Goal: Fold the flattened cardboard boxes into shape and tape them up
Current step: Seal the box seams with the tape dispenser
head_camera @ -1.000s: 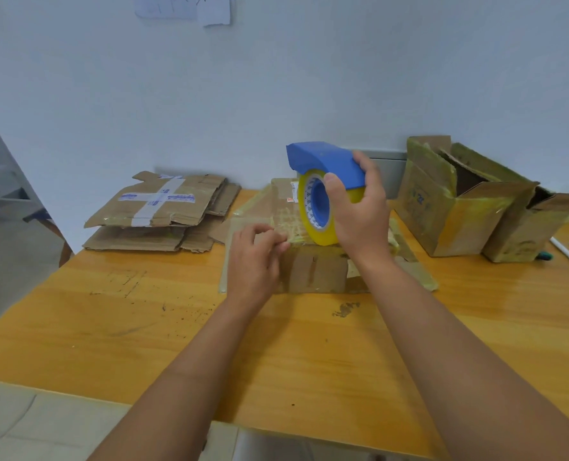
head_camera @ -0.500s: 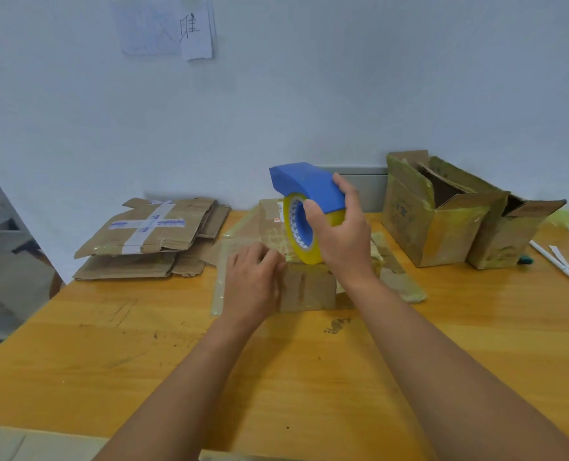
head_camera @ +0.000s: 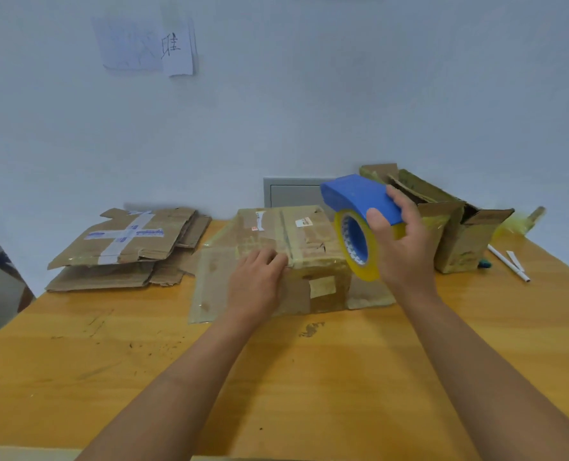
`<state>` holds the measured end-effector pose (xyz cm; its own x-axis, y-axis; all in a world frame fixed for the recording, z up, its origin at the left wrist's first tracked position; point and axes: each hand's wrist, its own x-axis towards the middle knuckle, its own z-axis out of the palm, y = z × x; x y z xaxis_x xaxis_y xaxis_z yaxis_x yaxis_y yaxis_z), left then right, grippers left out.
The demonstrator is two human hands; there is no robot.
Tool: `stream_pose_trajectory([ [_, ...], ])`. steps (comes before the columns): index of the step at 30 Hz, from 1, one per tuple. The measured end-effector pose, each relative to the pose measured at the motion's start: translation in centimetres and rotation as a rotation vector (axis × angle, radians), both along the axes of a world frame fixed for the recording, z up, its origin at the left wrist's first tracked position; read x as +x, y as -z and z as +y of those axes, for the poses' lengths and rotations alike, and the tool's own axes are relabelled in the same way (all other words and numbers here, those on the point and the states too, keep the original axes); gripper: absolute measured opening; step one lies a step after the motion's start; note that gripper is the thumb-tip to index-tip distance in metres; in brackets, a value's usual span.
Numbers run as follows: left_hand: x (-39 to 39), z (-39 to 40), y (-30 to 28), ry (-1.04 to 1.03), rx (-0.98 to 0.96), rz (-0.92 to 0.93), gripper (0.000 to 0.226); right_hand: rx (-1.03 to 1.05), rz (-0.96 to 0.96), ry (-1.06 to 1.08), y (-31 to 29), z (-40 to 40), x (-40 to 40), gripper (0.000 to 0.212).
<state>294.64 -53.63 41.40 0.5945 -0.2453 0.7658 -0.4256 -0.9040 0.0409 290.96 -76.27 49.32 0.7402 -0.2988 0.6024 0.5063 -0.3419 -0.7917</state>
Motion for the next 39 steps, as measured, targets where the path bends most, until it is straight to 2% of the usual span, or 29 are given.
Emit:
stream_pose_trajectory([
  [3, 0.2, 0.2, -0.1, -0.003, 0.006, 0.045, 0.009, -0.035, 0.032, 0.055, 0.9, -3.0, -1.2, 0.055],
  [6, 0.1, -0.4, -0.3, -0.018, 0.021, 0.089, 0.018, -0.179, 0.075, 0.122, 2.5, -5.0, -2.2, 0.049],
  [11, -0.1, -1.3, -0.5, -0.064, -0.037, 0.165, 0.02, -0.629, 0.361, 0.275, 6.0, -7.2, -3.1, 0.077],
  [16, -0.7, -1.8, -1.3, -0.099, -0.048, 0.269, 0.024, -0.898, 0.526, 0.391, 8.4, -9.0, -3.6, 0.084],
  [18, -1.0, -1.8, -1.6, -0.08, -0.037, 0.283, 0.028, -0.954, 0.547, 0.416, 8.9, -9.2, -3.8, 0.084],
  [23, -1.2, -2.1, -1.9, -0.078, -0.113, 0.297, 0.025, -1.024, 0.629, 0.408, 9.8, -8.6, -3.6, 0.088],
  [27, -0.9, -2.3, -1.4, -0.095, -0.09, 0.237, 0.022, -1.057, 0.74, 0.442, 9.5, -7.7, -3.4, 0.086],
  [29, -0.8, -2.2, -1.2, -0.081, -0.078, 0.204, 0.021, -1.019, 0.722, 0.491, 8.1, -6.6, -2.8, 0.083],
  [31, -0.9, -1.9, -1.3, -0.067, -0.067, 0.211, 0.022, -0.943, 0.562, 0.452, 6.1, -4.4, -1.5, 0.077],
  [33, -0.9, -1.5, -1.7, -0.06, -0.037, 0.255, 0.026, -0.865, 0.356, 0.299, 4.0, -1.1, 0.7, 0.068],
  [35, -0.7, -1.0, -2.3, -0.038, -0.025, 0.31, 0.029, -0.878, 0.262, 0.143, 2.2, 2.3, 3.6, 0.061],
  [37, 0.1, -0.4, -3.3, 0.015, -0.073, 0.408, 0.03, -0.977, 0.335, 0.02, 1.6, 5.0, 6.3, 0.059],
  [39, 1.7, 0.4, -4.6, 0.064, -0.147, 0.532, 0.033, -1.101, 0.496, -0.044, 2.4, 6.3, 8.1, 0.059],
])
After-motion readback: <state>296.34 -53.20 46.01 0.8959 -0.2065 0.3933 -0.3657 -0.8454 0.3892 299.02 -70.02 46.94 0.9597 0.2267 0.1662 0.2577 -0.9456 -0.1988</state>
